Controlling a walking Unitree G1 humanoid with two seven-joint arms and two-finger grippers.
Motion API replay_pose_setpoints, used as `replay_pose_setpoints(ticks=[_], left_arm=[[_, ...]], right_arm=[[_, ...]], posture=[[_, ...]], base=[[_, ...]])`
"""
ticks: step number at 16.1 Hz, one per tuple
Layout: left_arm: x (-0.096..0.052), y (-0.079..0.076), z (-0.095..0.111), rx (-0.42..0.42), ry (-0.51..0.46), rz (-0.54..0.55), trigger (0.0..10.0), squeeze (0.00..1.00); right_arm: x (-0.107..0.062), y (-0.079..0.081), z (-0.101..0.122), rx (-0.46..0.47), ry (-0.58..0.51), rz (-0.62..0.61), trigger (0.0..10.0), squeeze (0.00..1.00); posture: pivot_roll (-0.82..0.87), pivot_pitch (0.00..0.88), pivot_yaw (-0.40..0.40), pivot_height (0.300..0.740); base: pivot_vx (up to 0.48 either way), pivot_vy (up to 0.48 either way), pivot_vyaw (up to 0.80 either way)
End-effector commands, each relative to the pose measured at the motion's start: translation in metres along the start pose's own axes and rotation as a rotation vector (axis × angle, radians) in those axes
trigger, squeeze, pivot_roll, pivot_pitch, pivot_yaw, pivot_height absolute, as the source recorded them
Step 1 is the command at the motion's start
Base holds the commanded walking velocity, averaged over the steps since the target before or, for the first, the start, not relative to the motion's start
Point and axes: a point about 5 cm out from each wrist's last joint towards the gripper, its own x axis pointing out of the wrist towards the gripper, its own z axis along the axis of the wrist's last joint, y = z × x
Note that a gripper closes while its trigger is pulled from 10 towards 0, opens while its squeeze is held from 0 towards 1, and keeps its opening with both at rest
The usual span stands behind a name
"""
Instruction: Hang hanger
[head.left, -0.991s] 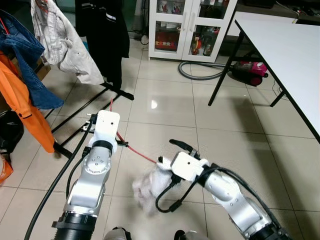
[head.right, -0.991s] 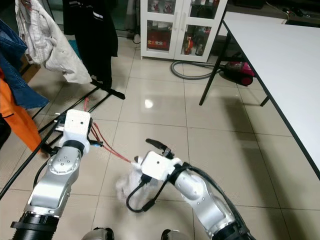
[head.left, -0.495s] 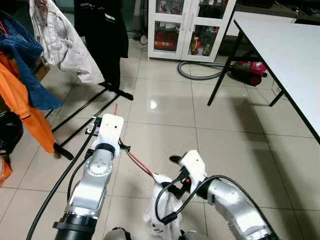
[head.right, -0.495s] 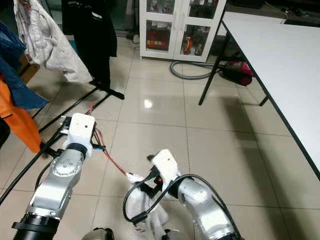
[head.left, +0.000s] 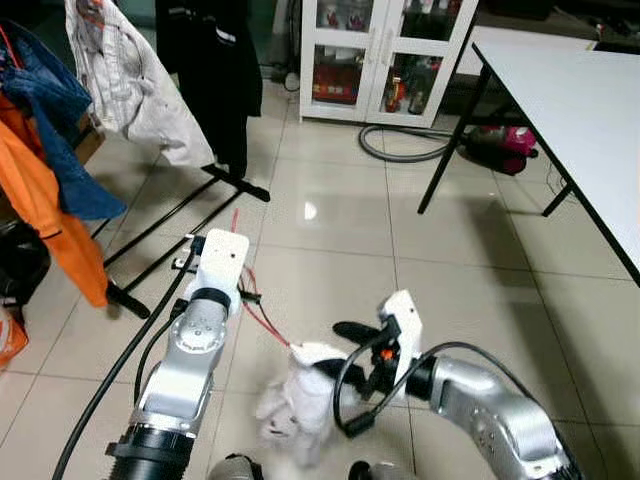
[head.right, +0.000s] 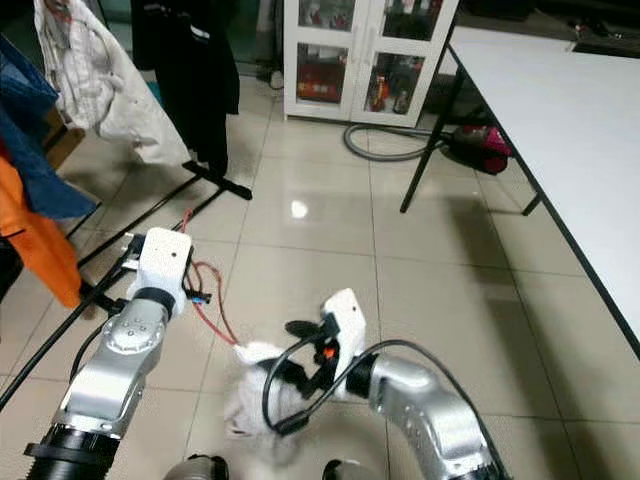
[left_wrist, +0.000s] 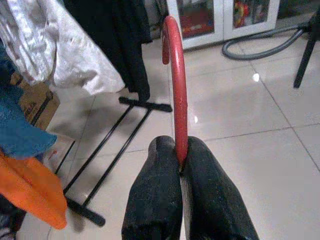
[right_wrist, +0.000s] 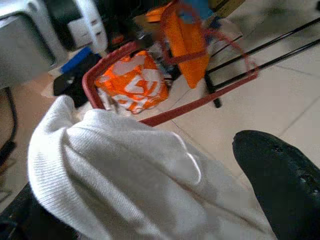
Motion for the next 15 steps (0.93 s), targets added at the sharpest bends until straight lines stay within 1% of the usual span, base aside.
replay_pose_setpoints(ticks=[1, 3, 4, 5, 6, 7, 8, 9, 10, 11, 12, 15], left_arm=[[0.000, 0.009, -0.009, 0.029, 0.045, 0.054, 10.0, 0.00], [-0.002, 0.012, -0.006, 0.043, 0.030, 0.073, 10.0, 0.00], [-0.009, 0.013, 0.002, 0.048, 0.000, 0.076, 10.0, 0.00], [-0.012, 0.013, 0.005, 0.051, -0.010, 0.075, 10.0, 0.00], [-0.017, 0.015, 0.012, 0.061, -0.034, 0.074, 10.0, 0.00], [-0.018, 0.016, 0.017, 0.076, -0.053, 0.075, 10.0, 0.00], [-0.016, 0.015, 0.019, 0.091, -0.063, 0.073, 10.0, 0.00], [-0.014, 0.014, 0.019, 0.095, -0.060, 0.071, 10.0, 0.00], [-0.013, 0.014, 0.016, 0.103, -0.052, 0.070, 10.0, 0.00], [-0.012, 0.016, 0.008, 0.137, -0.013, 0.080, 10.0, 0.00], [-0.012, 0.017, 0.005, 0.142, 0.008, 0.087, 10.0, 0.00], [-0.010, 0.019, 0.006, 0.142, 0.017, 0.095, 10.0, 0.00]], right_arm=[[-0.003, -0.009, 0.007, -0.054, -0.027, -0.063, 10.0, 0.00], [-0.001, -0.018, 0.007, -0.049, -0.034, -0.144, 10.0, 0.00], [0.000, -0.027, 0.009, -0.034, -0.070, -0.239, 10.0, 0.00], [0.001, -0.029, 0.009, -0.021, -0.080, -0.258, 10.0, 0.00], [0.002, -0.032, 0.009, 0.000, -0.112, -0.280, 10.0, 0.00], [0.005, -0.033, 0.008, -0.002, -0.119, -0.290, 10.0, 0.00], [0.008, -0.034, 0.008, -0.004, -0.126, -0.295, 10.0, 0.00], [0.009, -0.035, 0.008, -0.003, -0.130, -0.300, 10.0, 0.00], [0.010, -0.035, 0.008, -0.002, -0.138, -0.298, 10.0, 0.00], [0.013, -0.036, 0.008, 0.015, -0.159, -0.299, 10.0, 0.00], [0.014, -0.036, 0.007, 0.022, -0.166, -0.293, 10.0, 0.00], [0.018, -0.031, 0.006, 0.019, -0.173, -0.252, 10.0, 0.00]], posture=[[0.00, 0.090, -0.035, 0.740], [0.00, 0.091, -0.032, 0.740], [0.01, 0.093, -0.024, 0.740], [0.01, 0.095, -0.015, 0.740], [0.03, 0.093, -0.005, 0.740], [0.03, 0.092, -0.003, 0.740], [0.03, 0.090, -0.003, 0.740], [0.03, 0.088, -0.004, 0.740], [0.03, 0.088, -0.005, 0.740], [0.03, 0.085, -0.008, 0.740], [0.03, 0.086, -0.009, 0.740], [0.02, 0.086, -0.010, 0.740]], base=[[0.000, 0.000, 0.00], [0.000, 0.000, 0.00], [0.000, 0.000, 0.00], [0.000, 0.000, 0.00], [0.000, 0.000, 0.70], [0.000, 0.000, 0.69], [0.000, 0.000, 0.69], [0.000, 0.000, 0.68], [0.000, 0.000, 0.69], [0.000, 0.000, 0.69], [0.000, 0.000, 0.68], [0.000, 0.000, 0.68]])
